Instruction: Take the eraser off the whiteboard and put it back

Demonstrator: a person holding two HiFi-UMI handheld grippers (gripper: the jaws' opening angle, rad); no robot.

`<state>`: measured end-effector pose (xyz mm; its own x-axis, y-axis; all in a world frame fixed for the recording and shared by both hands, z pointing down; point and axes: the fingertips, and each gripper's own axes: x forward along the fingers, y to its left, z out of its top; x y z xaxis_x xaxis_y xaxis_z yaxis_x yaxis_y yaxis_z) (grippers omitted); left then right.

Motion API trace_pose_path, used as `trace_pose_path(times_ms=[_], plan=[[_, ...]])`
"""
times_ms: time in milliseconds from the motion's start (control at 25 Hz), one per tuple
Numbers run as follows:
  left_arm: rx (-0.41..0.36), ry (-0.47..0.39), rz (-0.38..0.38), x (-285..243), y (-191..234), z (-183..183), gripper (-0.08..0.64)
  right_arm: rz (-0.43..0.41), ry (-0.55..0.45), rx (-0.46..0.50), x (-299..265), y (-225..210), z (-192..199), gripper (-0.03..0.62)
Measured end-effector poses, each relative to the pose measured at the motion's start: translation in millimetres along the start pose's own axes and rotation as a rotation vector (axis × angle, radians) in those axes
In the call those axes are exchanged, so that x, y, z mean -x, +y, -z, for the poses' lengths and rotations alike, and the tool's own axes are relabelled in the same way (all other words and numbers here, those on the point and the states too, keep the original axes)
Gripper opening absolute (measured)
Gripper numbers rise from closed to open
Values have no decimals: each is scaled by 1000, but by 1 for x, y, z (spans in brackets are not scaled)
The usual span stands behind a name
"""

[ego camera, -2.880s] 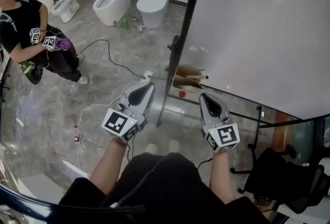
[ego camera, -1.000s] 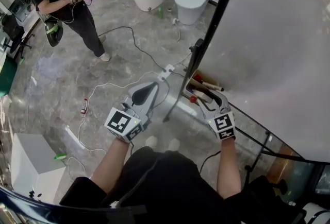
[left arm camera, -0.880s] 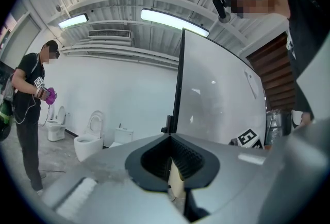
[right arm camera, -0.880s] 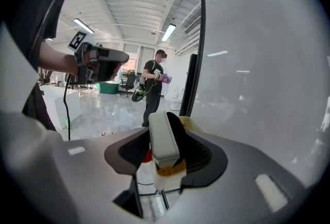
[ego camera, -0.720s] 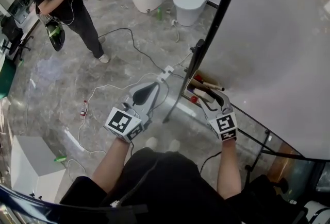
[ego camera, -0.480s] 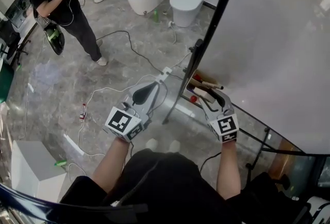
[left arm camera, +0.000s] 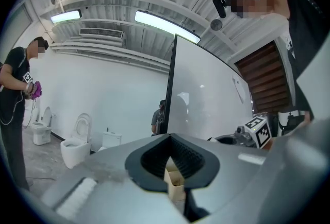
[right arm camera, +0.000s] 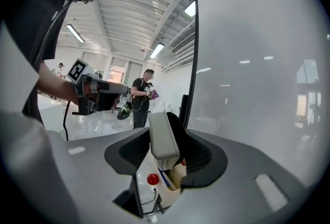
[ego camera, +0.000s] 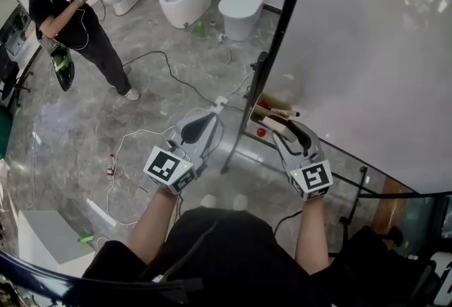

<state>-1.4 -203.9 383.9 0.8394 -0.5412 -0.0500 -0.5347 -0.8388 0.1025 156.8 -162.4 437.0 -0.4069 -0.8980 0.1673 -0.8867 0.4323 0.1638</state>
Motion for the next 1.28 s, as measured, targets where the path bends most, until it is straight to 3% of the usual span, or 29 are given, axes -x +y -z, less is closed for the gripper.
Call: trace_pose_path(times_ms=[720,1280], plan=[[0,-7,144,-14,-24,-8,3,135,-160,-60,71,22,-68,201],[-14,0,249,-27,-39,2,3,225,-153,-40,94,25,-72,201]])
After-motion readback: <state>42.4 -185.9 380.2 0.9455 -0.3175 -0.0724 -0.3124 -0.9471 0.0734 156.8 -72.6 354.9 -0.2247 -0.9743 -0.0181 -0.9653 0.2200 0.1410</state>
